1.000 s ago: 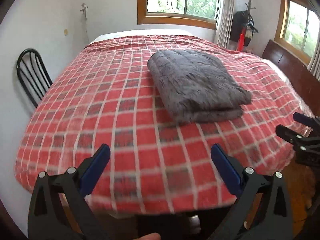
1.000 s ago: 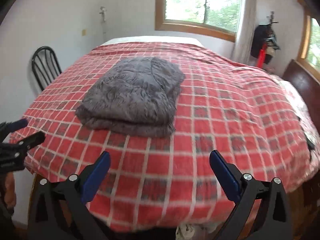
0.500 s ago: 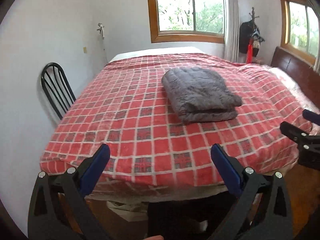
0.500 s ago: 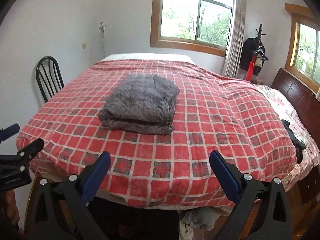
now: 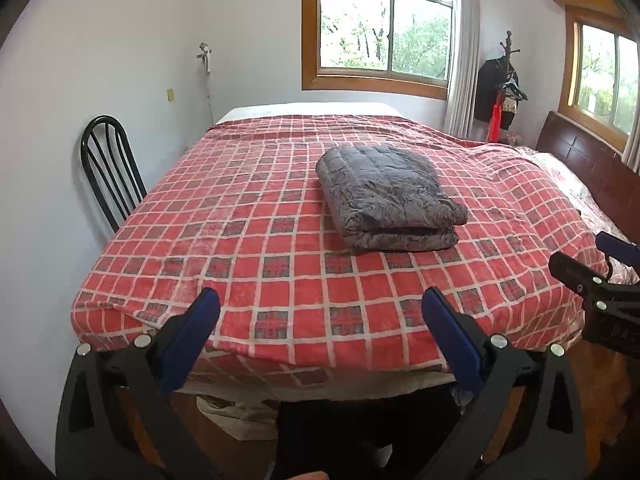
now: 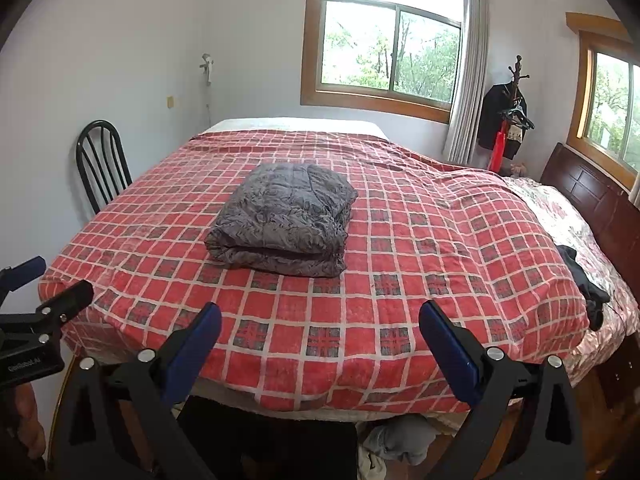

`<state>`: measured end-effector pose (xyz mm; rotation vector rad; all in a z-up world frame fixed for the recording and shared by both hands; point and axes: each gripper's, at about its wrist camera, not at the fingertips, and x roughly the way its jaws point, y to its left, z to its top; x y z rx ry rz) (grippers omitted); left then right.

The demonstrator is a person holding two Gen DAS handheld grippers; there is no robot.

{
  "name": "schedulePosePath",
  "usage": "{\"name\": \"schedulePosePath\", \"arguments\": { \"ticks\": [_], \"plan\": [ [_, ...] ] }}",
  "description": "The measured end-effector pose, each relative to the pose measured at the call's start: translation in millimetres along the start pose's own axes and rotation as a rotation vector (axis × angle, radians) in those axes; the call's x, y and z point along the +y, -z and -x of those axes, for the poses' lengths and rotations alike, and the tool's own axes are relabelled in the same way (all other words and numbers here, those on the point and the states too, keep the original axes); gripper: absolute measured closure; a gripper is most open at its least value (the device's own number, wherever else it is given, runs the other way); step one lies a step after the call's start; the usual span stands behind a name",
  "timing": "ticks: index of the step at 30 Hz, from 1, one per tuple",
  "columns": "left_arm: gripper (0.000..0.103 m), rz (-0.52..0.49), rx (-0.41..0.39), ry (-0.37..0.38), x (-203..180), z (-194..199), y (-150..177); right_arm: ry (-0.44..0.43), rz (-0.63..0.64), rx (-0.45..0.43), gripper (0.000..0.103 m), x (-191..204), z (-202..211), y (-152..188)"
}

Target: Fold large clothes

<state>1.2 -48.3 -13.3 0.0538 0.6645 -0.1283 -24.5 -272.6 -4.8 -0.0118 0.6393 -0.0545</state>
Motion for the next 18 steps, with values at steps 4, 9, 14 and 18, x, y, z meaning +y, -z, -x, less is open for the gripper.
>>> {"name": "schedulePosePath", "arguments": {
  "ticks": [4, 9, 14, 18],
  "plan": [
    [0.003, -0.001, -0.002, 0.005, -2.2, 0.8, -0.1, -0.003, -0.006, -0.010, 0.004, -2.9, 1.0, -2.5],
    [0.003, -0.005, -0.012, -0.013, -2.9, 2.1, -1.3, -0.009, -0.007, -0.009, 0.004, -2.7, -0.1, -2.9],
    [0.003, -0.003, -0.012, 0.002, -3.1, 1.4, -3.4, -0.011, -0.004, -0.011, 0.004, -1.9, -0.9, -4.2],
    [0.003, -0.006, -0.009, 0.015, -4.3, 1.0, -4.7, -0.011, -0.004, -0.011, 0.004, -2.1, -2.0, -5.1]
  ]
}}
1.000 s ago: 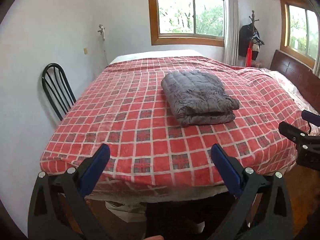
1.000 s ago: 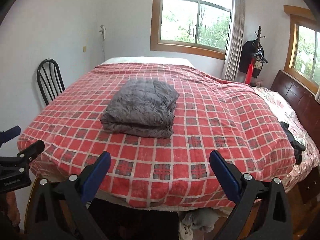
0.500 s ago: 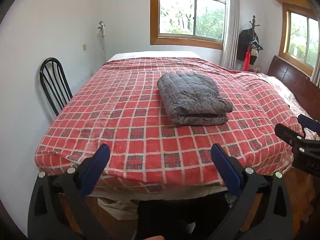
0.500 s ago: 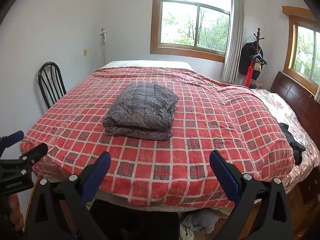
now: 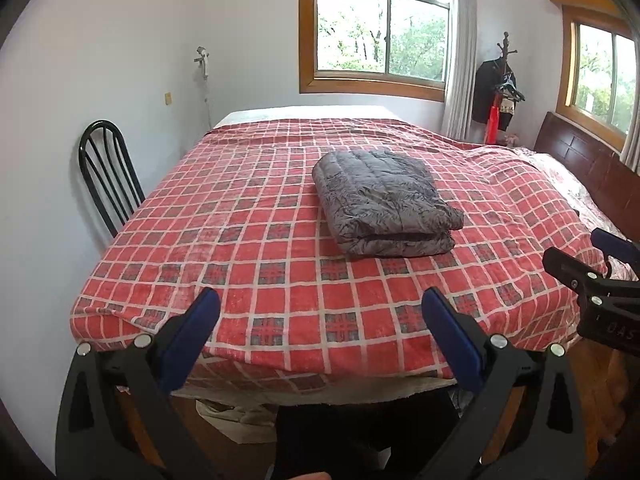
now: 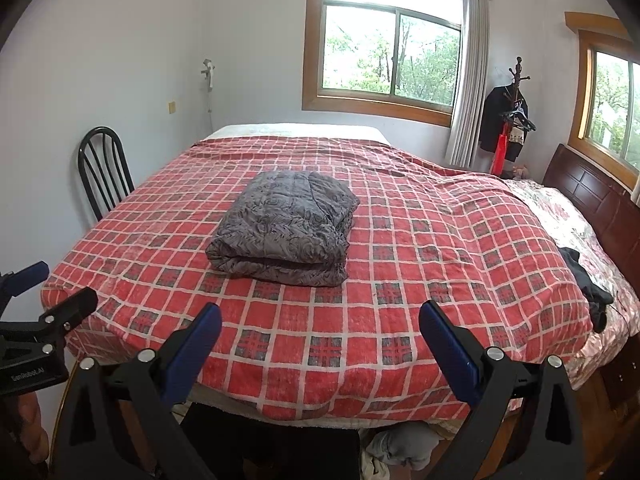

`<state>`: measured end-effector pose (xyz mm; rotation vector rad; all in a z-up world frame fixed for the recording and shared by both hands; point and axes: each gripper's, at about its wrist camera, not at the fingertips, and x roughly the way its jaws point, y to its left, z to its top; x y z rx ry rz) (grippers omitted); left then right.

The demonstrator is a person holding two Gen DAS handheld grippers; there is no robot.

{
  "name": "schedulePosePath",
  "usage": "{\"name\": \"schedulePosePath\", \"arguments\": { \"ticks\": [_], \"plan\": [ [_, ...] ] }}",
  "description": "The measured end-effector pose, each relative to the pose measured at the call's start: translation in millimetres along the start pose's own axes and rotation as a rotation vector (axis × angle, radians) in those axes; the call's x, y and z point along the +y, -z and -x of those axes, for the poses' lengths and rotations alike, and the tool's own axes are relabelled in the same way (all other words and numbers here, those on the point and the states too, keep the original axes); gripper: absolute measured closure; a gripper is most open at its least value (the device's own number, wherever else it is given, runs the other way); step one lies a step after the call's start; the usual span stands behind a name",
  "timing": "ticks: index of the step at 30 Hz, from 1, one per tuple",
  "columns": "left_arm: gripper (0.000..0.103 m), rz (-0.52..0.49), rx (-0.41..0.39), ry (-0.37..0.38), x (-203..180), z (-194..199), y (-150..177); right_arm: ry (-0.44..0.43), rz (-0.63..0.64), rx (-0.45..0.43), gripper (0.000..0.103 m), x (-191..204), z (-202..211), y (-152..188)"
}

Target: Fold large clothes

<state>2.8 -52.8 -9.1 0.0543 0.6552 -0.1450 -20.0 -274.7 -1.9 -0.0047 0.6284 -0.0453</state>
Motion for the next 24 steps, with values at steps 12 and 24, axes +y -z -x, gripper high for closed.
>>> {"name": "schedulePosePath", "arguments": {
  "ticks": [12, 24],
  "plan": [
    [0.003, 0.006, -0.001, 0.009, 0.8, -0.7, -1.6, -0.001, -0.002, -0.002, 0.004, -1.3, -0.4, -2.0],
    [0.003, -0.001, -0.013, 0.013, -0.1, 0.2, -1.9, -0.004, -0.012, 0.005, 0.004, 1.1, -4.4, -3.0]
  ]
}}
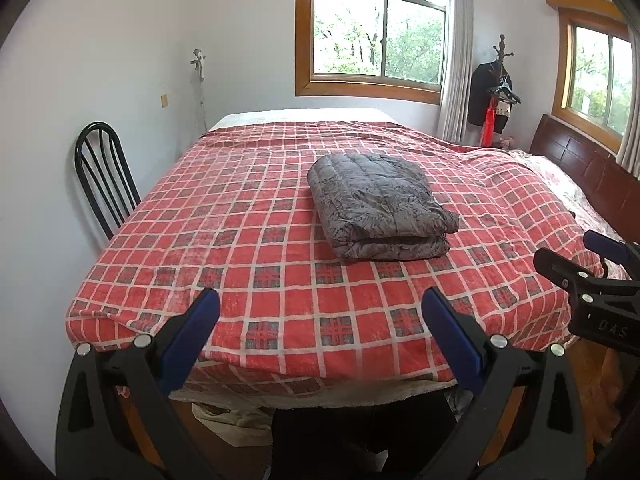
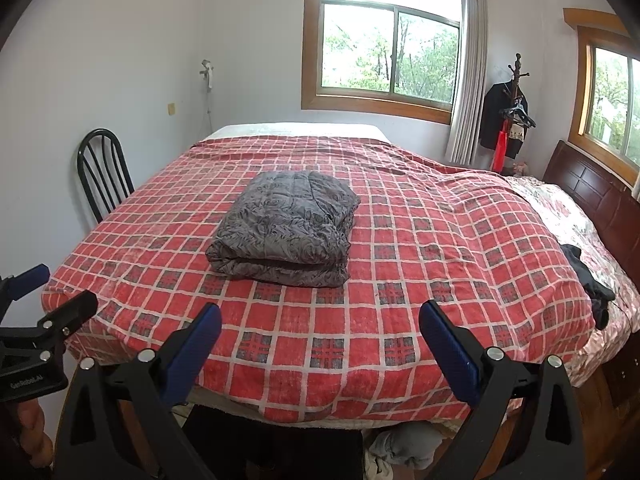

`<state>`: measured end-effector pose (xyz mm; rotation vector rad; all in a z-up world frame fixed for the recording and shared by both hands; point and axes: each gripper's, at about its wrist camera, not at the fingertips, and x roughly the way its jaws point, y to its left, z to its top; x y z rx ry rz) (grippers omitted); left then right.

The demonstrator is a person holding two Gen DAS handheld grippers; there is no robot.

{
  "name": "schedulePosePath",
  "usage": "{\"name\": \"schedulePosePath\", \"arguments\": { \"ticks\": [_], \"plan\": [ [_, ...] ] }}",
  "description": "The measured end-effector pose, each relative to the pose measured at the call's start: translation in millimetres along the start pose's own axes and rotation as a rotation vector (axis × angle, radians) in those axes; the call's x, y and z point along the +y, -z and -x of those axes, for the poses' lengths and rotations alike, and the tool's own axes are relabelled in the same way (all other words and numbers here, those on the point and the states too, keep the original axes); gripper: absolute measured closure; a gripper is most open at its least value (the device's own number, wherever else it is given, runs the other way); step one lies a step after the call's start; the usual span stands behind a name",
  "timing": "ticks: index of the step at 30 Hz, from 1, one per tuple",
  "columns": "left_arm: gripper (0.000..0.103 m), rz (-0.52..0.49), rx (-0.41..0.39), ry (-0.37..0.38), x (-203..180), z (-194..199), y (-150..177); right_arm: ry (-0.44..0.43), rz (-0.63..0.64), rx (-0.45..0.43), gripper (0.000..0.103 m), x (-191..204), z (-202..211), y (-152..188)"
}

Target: Fold large clothes

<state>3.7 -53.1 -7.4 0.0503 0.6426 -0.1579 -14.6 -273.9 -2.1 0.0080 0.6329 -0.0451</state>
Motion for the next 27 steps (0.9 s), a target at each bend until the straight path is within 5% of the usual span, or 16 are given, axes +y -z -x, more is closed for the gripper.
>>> {"name": "schedulePosePath", "arguments": {
  "ticks": [27],
  "plan": [
    [0.003, 0.014, -0.012, -0.036, 7.6, -0.5, -2.7, -0.002, -0.001, -0.002, 0.004, 6.3, -1.6, -1.1]
  ]
}}
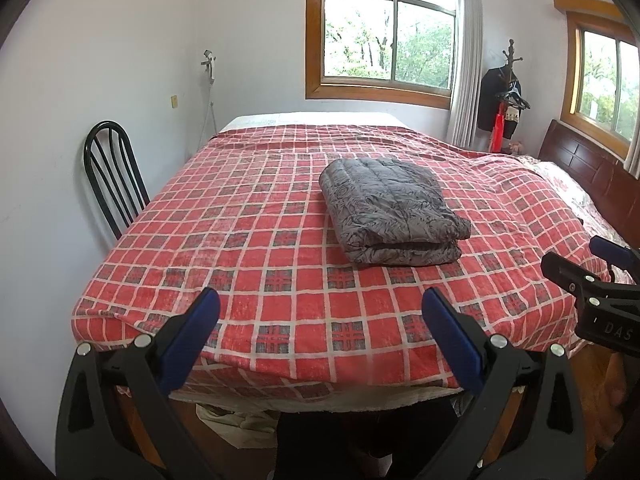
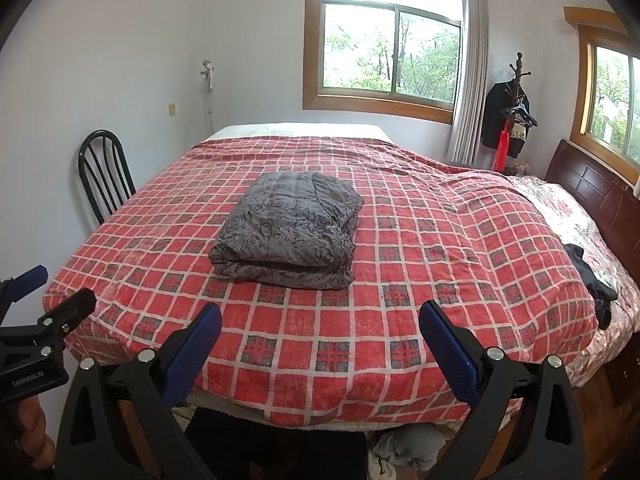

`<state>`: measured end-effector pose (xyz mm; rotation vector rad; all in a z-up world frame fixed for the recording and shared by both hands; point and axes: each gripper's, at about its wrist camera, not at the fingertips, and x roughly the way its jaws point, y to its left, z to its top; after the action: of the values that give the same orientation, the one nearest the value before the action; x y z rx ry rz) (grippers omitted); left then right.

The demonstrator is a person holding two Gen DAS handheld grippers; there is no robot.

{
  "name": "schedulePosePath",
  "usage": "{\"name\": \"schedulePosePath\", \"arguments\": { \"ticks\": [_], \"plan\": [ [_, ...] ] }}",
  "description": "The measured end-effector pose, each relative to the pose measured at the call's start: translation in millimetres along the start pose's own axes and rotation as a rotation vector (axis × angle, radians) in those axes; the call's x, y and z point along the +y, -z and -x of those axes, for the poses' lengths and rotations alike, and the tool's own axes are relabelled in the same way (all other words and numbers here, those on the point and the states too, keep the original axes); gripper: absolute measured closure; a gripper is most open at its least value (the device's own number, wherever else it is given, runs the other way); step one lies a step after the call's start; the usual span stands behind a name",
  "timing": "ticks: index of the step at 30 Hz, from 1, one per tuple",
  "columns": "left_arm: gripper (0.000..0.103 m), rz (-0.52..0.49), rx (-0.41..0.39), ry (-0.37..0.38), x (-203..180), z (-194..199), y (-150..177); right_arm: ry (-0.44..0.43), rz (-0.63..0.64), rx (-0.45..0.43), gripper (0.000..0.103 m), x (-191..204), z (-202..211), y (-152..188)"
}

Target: Fold large clothes

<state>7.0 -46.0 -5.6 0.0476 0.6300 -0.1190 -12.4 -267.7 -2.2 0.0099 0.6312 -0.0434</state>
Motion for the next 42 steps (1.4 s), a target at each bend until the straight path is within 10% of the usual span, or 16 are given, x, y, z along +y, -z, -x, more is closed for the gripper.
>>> {"name": "schedulePosePath", "arguments": {
  "ticks": [42],
  "plan": [
    [0.003, 0.003, 0.007, -0.007, -2.5, -1.1, 1.7, -0.002, -0.003, 0.002, 0.004, 1.8, -0.5, -0.8]
  ]
}}
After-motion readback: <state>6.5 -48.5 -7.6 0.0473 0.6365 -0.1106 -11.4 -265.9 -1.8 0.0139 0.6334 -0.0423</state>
